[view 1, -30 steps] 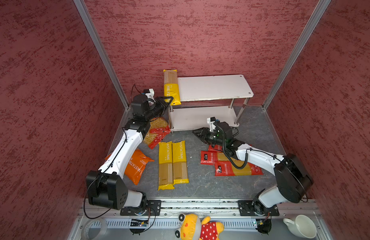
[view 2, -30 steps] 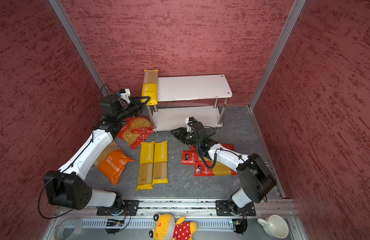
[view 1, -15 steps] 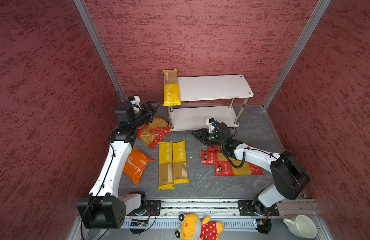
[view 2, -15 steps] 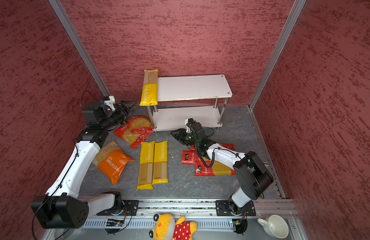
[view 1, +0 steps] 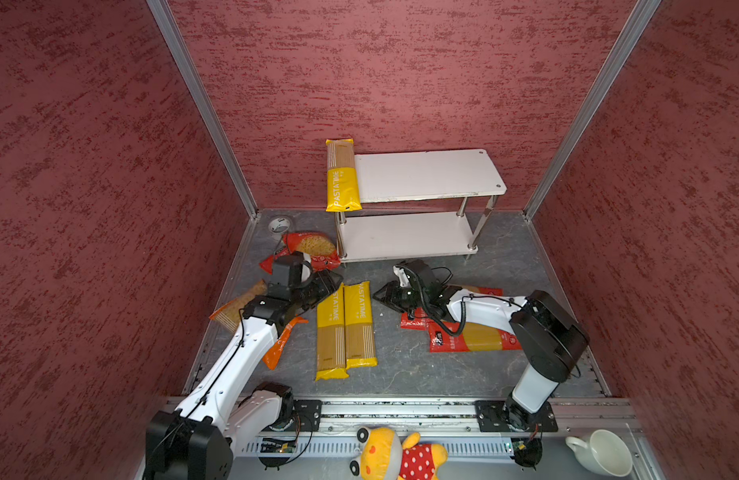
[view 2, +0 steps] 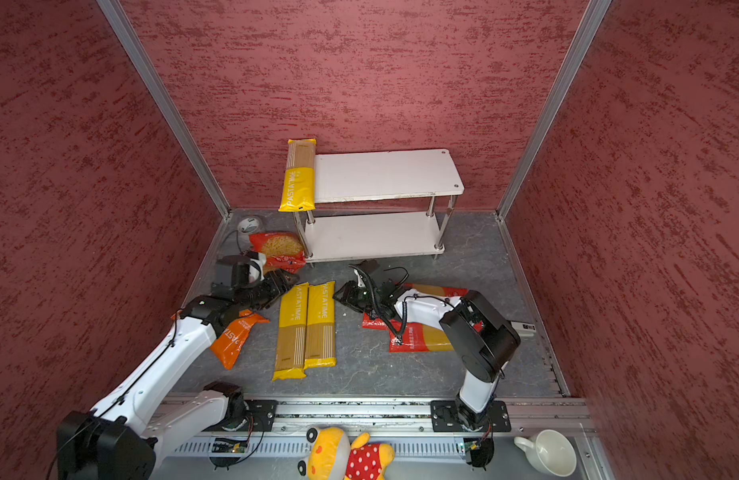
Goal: Place and organize the pasta boxes and bags onto the shelf
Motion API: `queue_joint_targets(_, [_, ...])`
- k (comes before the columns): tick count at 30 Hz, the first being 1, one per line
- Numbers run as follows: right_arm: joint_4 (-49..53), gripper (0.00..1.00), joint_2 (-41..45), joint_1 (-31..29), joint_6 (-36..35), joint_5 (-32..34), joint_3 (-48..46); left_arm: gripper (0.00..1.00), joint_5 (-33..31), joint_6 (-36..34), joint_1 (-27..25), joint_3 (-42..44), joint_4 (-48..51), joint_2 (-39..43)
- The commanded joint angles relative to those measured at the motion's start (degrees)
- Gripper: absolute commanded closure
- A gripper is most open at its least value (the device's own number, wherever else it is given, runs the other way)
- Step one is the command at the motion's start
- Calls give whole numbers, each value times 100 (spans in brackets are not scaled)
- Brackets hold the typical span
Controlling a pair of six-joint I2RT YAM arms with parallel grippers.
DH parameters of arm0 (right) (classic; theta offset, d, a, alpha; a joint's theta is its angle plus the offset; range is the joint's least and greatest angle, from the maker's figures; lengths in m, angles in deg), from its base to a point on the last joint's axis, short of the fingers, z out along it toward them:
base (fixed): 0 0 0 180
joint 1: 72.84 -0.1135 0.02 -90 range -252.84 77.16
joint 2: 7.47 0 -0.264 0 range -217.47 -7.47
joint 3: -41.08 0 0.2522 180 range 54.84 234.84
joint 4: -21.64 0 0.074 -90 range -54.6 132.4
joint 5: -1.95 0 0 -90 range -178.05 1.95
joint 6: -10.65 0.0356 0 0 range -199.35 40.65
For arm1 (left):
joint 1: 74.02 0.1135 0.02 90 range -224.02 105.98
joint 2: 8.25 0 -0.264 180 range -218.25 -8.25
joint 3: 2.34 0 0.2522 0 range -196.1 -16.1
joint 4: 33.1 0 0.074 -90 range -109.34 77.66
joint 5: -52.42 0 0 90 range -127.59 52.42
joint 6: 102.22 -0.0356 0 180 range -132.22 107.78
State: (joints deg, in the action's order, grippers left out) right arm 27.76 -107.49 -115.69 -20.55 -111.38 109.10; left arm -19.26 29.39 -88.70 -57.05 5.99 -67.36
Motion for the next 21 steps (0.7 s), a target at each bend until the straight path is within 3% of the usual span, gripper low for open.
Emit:
queue_joint_targets(1, [235,60,-243,-172,-82,7,38,30,-465,61,-342,288,-426,-180])
queue_joint_targets(21, [-570,58,-1447,-417,261,-294,505,31,-343,271,-579,1275,-1558,-959])
